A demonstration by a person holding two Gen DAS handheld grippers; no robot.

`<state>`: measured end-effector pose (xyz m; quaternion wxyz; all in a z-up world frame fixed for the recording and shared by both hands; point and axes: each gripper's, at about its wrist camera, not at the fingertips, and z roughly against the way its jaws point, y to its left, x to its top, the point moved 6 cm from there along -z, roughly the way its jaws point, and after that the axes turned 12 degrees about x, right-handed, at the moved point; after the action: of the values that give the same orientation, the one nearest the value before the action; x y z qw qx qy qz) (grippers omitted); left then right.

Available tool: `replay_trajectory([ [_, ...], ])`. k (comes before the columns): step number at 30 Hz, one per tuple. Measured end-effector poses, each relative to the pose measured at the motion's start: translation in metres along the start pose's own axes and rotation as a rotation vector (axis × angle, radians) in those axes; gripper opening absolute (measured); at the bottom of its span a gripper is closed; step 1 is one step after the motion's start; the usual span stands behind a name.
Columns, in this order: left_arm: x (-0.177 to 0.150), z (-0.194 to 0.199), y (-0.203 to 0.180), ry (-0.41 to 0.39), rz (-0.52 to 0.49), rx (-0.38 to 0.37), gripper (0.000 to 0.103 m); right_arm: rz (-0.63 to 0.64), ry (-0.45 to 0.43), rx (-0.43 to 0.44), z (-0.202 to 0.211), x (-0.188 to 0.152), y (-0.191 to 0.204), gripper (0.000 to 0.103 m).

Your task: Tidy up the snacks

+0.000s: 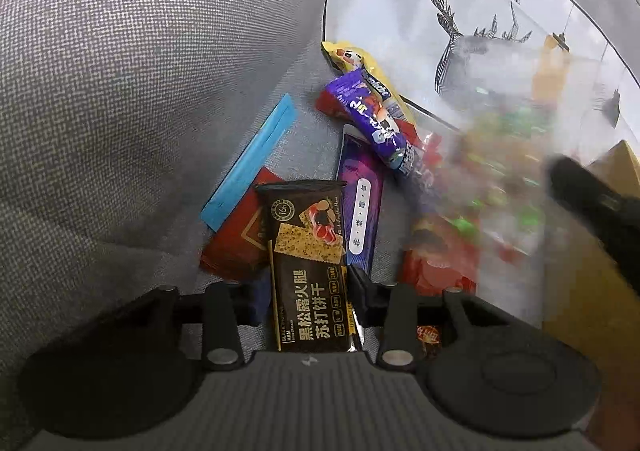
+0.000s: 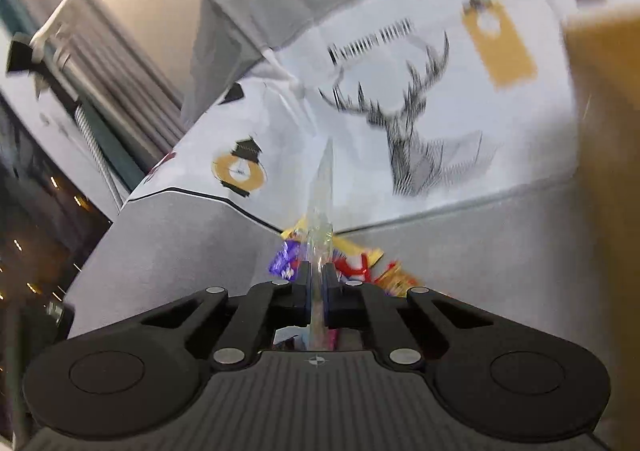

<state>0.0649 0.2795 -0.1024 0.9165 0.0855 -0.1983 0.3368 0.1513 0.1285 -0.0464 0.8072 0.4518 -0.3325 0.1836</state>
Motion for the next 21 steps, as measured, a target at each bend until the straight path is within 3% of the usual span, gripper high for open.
replay_trajectory([
  [4,-0.003,0.002,0.002,-0.005,-0.021,0.001,0.043,0.103,0.064,-0.042,0.039,-0.004,0.021,0.006],
  [12,-0.007,0.011,0.002,-0.019,-0.041,-0.031,0.043,0.212,0.234,-0.120,0.104,-0.054,0.036,0.006],
  [21,-0.012,0.006,-0.006,0.003,-0.103,-0.030,0.043,0.243,0.299,-0.140,0.094,-0.084,0.032,0.011],
])
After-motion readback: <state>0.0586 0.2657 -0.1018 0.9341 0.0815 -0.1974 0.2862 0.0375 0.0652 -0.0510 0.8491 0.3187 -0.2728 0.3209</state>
